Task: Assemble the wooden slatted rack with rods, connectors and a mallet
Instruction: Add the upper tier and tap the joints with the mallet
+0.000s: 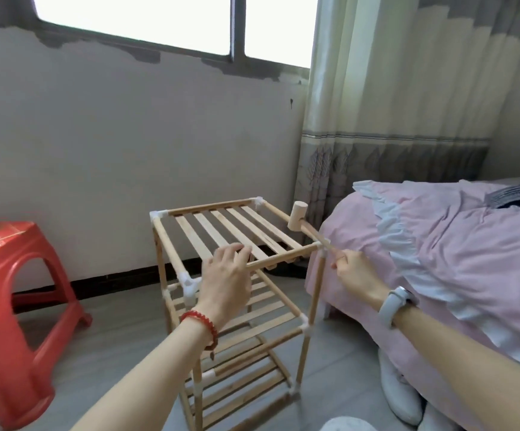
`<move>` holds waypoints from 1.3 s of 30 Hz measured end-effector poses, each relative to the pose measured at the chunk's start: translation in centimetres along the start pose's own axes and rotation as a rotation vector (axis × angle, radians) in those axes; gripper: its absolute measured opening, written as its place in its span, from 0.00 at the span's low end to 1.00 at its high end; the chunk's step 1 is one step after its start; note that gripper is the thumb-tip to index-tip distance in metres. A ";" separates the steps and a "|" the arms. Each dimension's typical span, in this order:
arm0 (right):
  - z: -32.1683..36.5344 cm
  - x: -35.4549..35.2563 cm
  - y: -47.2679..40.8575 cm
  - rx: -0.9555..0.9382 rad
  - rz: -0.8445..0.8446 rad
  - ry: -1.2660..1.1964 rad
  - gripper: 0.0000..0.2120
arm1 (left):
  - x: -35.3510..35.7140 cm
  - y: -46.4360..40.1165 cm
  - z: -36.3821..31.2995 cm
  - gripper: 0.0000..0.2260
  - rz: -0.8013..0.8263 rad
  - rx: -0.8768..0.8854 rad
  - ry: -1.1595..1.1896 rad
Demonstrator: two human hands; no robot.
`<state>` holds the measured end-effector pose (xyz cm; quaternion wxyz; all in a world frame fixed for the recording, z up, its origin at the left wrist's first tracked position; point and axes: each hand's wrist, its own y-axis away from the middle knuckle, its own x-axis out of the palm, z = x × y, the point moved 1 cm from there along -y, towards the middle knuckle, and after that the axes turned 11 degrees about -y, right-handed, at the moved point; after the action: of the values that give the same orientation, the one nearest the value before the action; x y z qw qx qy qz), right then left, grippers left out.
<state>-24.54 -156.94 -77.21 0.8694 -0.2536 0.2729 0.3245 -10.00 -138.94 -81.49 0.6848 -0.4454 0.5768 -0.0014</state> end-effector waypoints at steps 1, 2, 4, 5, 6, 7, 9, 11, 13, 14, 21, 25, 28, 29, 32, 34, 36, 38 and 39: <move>0.5 -2.0 -1.5 -0.002 -0.040 0.062 0.17 | 0.9 -1.1 -1.5 0.23 0.073 0.031 -0.035; 1.7 -4.3 -3.0 -0.025 -0.090 0.112 0.17 | 1.7 -2.3 -2.7 0.24 0.136 0.048 -0.076; 4.8 -9.6 -5.3 -0.125 -0.231 0.101 0.17 | 3.6 -4.6 -4.9 0.25 0.230 0.058 -0.151; 6.3 -11.2 -5.6 -0.187 -0.334 0.033 0.17 | 4.3 -5.0 -5.2 0.26 0.270 0.038 -0.175; 6.9 -12.3 -5.9 -0.250 -0.474 -0.051 0.17 | 5.1 -5.9 -5.9 0.26 0.294 0.007 -0.182; 6.5 -12.2 -5.9 -0.283 -0.607 -0.110 0.16 | 5.8 -6.2 -6.2 0.26 0.307 -0.019 -0.200; 2.9 -9.0 -5.2 -0.159 -0.657 -0.092 0.15 | 6.5 -6.4 -6.5 0.24 0.244 -0.022 -0.271; -2.3 -3.3 -4.7 0.073 -0.209 0.170 0.13 | 7.0 -6.2 -6.7 0.22 0.180 -0.010 -0.291; -4.6 -2.8 -5.0 0.118 0.027 0.409 0.15 | 7.4 -5.8 -6.8 0.21 0.194 -0.013 -0.264; -3.7 -4.4 -5.8 0.063 -0.037 0.360 0.17 | 7.5 -5.8 -6.5 0.21 0.180 -0.006 -0.244; -0.2 -7.8 -4.6 -0.107 -0.455 -0.060 0.17 | 7.1 -5.7 -3.1 0.21 0.116 0.027 -0.266; -5.2 -2.4 -2.2 -0.087 -0.067 0.242 0.23 | 6.8 -4.7 -3.8 0.20 0.179 0.019 -0.216; -1.6 -6.1 -3.5 -0.142 -0.298 -0.063 0.20 | 6.3 -5.0 -3.6 0.17 0.182 0.028 -0.197; -1.0 -6.9 -3.8 -0.144 -0.299 -0.151 0.17 | 6.2 -5.2 -3.4 0.17 0.202 0.028 -0.197; -0.2 -6.3 -2.6 -0.193 -0.348 -0.278 0.16 | 5.8 -5.2 -2.9 0.17 0.211 0.015 -0.167; -1.5 -4.2 -2.2 -0.118 -0.293 -0.332 0.16 | 5.2 -5.0 -2.2 0.18 0.197 0.013 -0.118; -3.5 -2.3 -2.3 -0.010 -0.203 -0.378 0.17 | 4.6 -4.9 -0.8 0.17 0.181 0.018 -0.061; -4.7 -1.2 -2.2 0.090 -0.116 -0.436 0.19 | 4.2 -4.5 1.0 0.13 0.129 0.006 0.007; -4.9 -0.6 -1.9 0.125 -0.079 -0.462 0.19 | 4.2 -4.0 2.0 0.11 0.097 -0.004 0.030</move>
<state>-25.12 -161.49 -79.87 0.9349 -0.1288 0.0762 0.3219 -4.99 -142.34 -82.45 0.6743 -0.4183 0.6079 0.0264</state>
